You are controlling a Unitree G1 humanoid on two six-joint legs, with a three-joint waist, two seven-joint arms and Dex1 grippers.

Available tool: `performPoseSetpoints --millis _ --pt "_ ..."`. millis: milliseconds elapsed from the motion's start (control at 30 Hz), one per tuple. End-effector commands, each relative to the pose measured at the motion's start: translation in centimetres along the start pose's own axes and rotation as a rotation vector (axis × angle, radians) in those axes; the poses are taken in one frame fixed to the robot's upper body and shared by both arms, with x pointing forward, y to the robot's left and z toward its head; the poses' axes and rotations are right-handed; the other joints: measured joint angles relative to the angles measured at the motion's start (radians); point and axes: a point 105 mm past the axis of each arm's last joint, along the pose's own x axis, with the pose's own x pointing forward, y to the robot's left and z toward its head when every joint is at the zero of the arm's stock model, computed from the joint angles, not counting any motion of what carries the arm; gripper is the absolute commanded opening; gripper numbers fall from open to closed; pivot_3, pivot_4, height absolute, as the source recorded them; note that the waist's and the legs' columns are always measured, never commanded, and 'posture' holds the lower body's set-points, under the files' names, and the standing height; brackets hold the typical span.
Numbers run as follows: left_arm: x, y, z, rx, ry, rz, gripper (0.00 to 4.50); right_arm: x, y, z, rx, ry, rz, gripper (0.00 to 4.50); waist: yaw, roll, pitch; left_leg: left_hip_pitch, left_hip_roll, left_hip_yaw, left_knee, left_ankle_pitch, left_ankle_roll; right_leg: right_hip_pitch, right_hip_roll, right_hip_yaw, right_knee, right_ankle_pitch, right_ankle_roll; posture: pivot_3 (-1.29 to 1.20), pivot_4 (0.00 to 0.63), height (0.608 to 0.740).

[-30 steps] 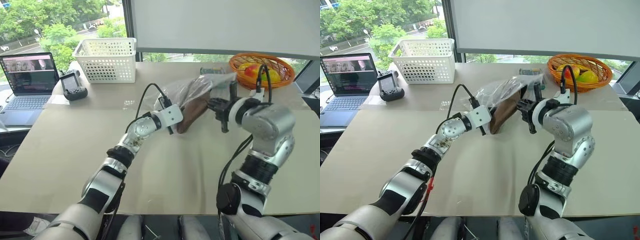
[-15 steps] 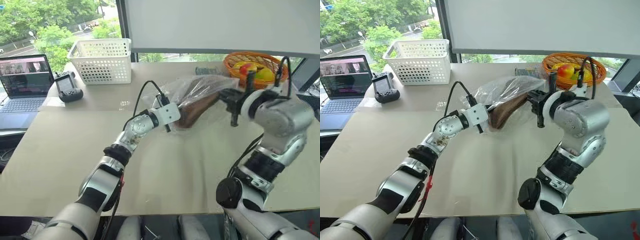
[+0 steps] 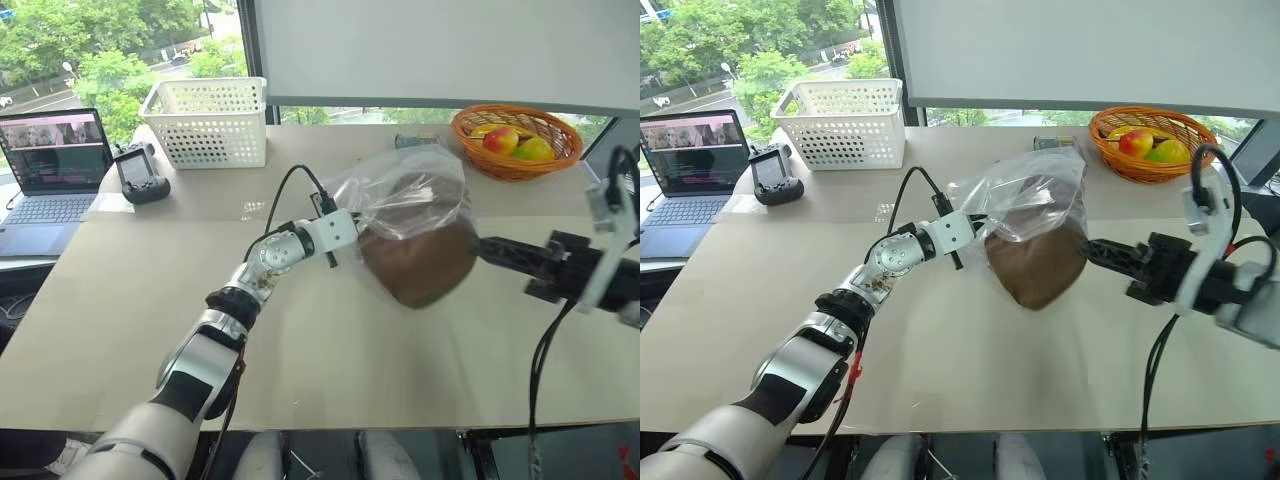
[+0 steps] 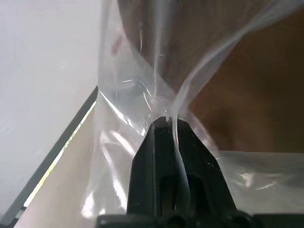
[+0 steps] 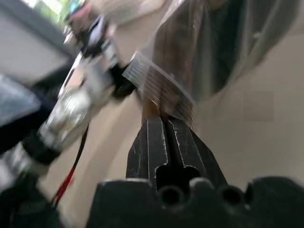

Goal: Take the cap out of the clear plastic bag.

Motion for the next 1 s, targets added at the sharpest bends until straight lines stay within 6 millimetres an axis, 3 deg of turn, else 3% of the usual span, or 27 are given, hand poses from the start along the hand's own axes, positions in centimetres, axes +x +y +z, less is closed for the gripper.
performPoseSetpoints --millis 33,67,200,300,367,467,567,833,900,1000 --pt "-0.2 1.1 0.1 0.025 0.001 0.024 0.0 -2.1 2.6 0.4 -0.012 0.075 0.14 0.06 0.001 -0.001 0.0 0.0 0.0 0.0 0.0 0.0 0.0 0.0 0.0 0.0 0.0 0.0 0.0 0.0 0.15 0.74" --pt "-0.2 1.1 0.1 0.027 0.0 0.023 0.0 -2.0 2.5 0.2 -0.019 0.089 0.115 0.06 0.001 -0.001 0.0 0.001 0.0 0.0 0.001 0.0 0.0 0.001 0.0 0.0 0.0 0.0 0.0 0.0 0.15 0.74" --pt "-0.2 1.3 0.2 0.032 0.0 0.029 0.0 0.0 1.5 -3.7 -0.066 0.231 -0.058 0.06 0.004 -0.001 0.0 0.0 0.001 0.0 0.001 0.0 0.0 0.0 0.001 0.0 0.001 0.0 0.0 0.0 0.15 0.74" --pt "-0.1 1.9 0.4 0.042 -0.003 0.043 0.0 1.4 1.5 -4.3 -0.08 0.188 -0.061 0.06 0.005 -0.002 0.001 -0.001 0.0 0.0 0.001 0.0 0.0 -0.001 0.0 0.0 0.001 0.0 0.001 0.0 0.15 0.74" --pt "-0.2 2.3 0.5 0.049 -0.006 0.053 0.0 2.4 0.7 -2.7 -0.025 0.024 -0.038 0.06 0.005 -0.004 0.001 -0.001 -0.001 0.0 0.002 0.0 0.0 -0.001 0.0 0.0 0.001 0.0 0.002 0.0 0.15 0.74" --pt "-0.3 2.9 0.7 0.067 -0.012 0.068 0.0 3.9 -2.7 1.1 -0.007 -0.263 -0.196 0.06 0.003 -0.007 0.002 0.0 0.0 0.0 0.004 0.0 0.0 0.0 0.001 0.001 0.001 0.001 0.002 0.0 0.15 0.74" --pt "-0.6 3.4 0.8 0.115 -0.017 0.067 0.0 5.7 -5.2 2.8 0.0 -0.384 -0.312 0.06 0.005 -0.007 0.002 0.0 0.0 0.0 0.005 0.001 -0.001 0.0 0.001 0.001 0.001 0.002 0.003 0.0 0.15 0.74" --pt "-1.6 6.6 0.7 0.255 0.021 0.094 0.0 10.3 -7.2 0.5 0.038 -0.298 -0.341 0.06 0.017 -0.006 0.002 -0.003 0.0 0.0 0.002 0.001 -0.001 -0.003 0.0 0.0 0.0 0.003 0.002 0.0 0.15 0.74" --pt "-1.7 7.2 0.8 0.261 0.026 0.102 0.0 10.4 -8.4 -1.1 0.025 -0.206 -0.4 0.06 0.021 -0.006 0.002 -0.003 0.0 0.0 0.002 0.001 -0.001 -0.003 0.0 0.0 0.0 0.003 0.002 0.0 0.15 0.74" --pt "-1.4 7.1 0.9 0.249 0.019 0.103 0.0 9.6 -8.9 -1.8 0.0 -0.167 -0.422 0.06 0.034 -0.006 0.002 -0.002 0.0 0.0 0.002 0.001 -0.001 -0.003 0.0 0.0 0.0 0.003 0.002 0.0 0.15 0.74"
